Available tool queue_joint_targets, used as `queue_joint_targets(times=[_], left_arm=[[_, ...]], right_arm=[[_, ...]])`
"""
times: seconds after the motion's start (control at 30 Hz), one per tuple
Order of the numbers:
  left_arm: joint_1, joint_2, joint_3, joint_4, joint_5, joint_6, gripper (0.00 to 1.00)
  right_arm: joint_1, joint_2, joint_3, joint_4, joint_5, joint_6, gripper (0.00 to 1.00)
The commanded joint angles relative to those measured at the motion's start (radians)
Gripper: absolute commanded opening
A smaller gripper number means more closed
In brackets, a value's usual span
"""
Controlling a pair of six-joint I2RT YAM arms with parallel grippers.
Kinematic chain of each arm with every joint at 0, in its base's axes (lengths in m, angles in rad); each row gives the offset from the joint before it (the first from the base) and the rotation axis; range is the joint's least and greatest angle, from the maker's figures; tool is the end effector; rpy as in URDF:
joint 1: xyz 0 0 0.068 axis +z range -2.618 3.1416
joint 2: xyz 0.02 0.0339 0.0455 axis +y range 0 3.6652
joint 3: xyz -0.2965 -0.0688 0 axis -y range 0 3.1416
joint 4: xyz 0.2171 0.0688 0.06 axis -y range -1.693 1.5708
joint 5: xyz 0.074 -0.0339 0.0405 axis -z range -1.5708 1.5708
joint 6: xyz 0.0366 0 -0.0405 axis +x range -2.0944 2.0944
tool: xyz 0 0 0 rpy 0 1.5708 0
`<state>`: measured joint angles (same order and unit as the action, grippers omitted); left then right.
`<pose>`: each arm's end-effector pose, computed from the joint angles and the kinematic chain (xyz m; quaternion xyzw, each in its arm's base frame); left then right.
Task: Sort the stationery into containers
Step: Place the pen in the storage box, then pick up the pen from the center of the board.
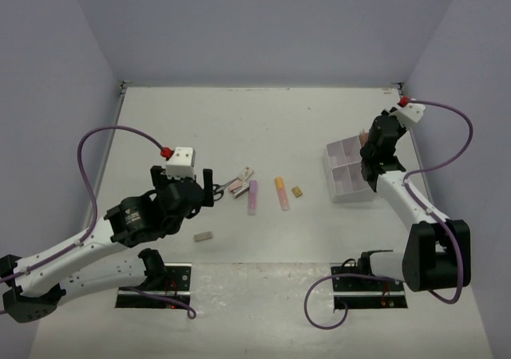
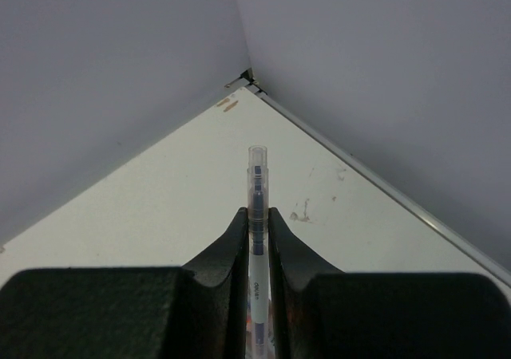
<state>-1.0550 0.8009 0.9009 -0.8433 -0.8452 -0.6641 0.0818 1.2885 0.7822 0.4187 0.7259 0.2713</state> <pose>0.0712 -0.0700 0.3412 0.0004 0.8512 -0.0326 0.5238 0.2585 -0.0032 0.3366 0.3040 0.6636 -0.1468 0.6676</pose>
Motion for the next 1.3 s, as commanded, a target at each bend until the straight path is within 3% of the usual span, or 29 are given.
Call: queue_joint_targets(times=[0.0,0.47,0.7,0.8,0.9,1.07,1.17,1.27], left_arm=[[-0.003,-0.012,-0.008,0.036,-0.003,0.026,1.00],[-0.003,-0.029,-0.009,0.036,-0.006,0.025,1.00],[-0.003,-0.043,-0.010,0.036,-0.006,0.025,1.00],[-0.003,-0.045,-0.010,0.037,-0.006,0.025,1.00],[-0.003,-0.042,-0.010,0.037,-0.008,0.026,1.00],[-0.003,-0.028,-0.009,0.029,-0.016,0.015,1.00],[-0.003,-0.008,-0.001,0.016,-0.031,-0.003,1.00],[-0.003,0.006,0.008,-0.003,-0.045,-0.021,1.00]], right_arm=[[-0.005,0.025,-0.006,0.011,0.035,0.060,0.00],[0.042,0.066,-0.025,-0.017,0.058,0.054,0.04],[0.087,0.094,-0.011,-0.059,0.080,0.057,0.17],[0.094,0.088,-0.002,-0.088,0.082,0.066,0.36],[0.111,0.063,0.002,-0.107,0.084,0.072,0.47],[0.161,-0.024,0.020,-0.134,0.079,0.047,0.54],[0.230,-0.126,0.049,-0.234,0.056,0.051,0.61],[0.284,-0.236,0.079,-0.341,-0.017,0.087,0.63]])
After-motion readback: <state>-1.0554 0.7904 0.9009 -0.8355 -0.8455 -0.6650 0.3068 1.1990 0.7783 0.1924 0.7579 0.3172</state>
